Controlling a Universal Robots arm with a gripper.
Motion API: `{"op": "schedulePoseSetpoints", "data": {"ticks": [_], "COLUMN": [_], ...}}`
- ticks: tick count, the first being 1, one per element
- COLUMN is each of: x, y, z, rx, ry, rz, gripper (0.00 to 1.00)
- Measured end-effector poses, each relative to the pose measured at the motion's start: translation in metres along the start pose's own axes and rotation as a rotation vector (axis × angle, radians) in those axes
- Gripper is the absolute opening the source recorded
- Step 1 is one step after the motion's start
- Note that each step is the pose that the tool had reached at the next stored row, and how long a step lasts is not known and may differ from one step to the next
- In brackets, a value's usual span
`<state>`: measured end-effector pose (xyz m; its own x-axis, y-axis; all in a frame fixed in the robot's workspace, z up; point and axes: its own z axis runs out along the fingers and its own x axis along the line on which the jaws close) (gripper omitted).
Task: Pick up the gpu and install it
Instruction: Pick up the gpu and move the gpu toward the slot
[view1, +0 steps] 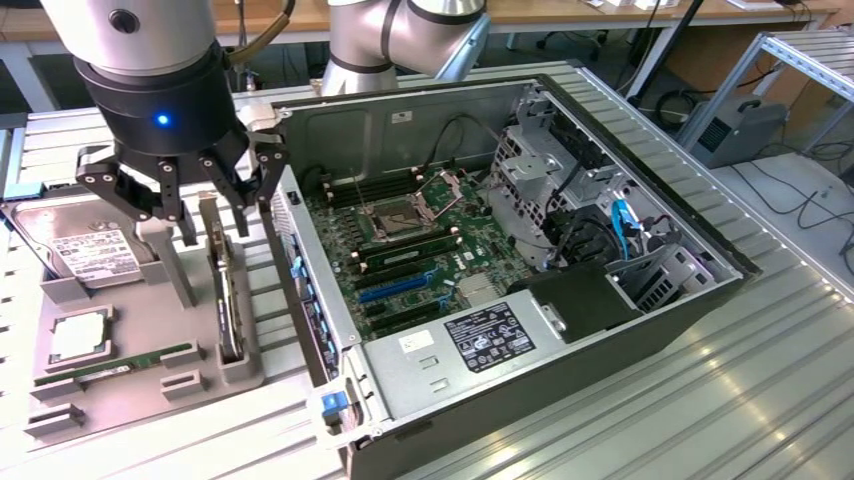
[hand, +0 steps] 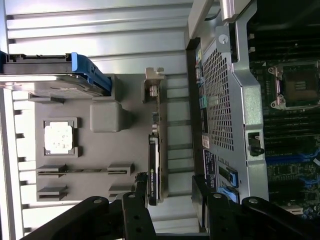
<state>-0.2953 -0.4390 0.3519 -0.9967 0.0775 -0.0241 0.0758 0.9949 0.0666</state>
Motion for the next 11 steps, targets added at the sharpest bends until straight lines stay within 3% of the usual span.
{"op": "schedulePoseSetpoints", "data": {"ticks": [11], "x": [0.0010], "y": [-0.0002], "z": [0.0025], "rx": [0.0000], "ry": [0.0000], "rz": [0.000], "gripper": [0.48]}}
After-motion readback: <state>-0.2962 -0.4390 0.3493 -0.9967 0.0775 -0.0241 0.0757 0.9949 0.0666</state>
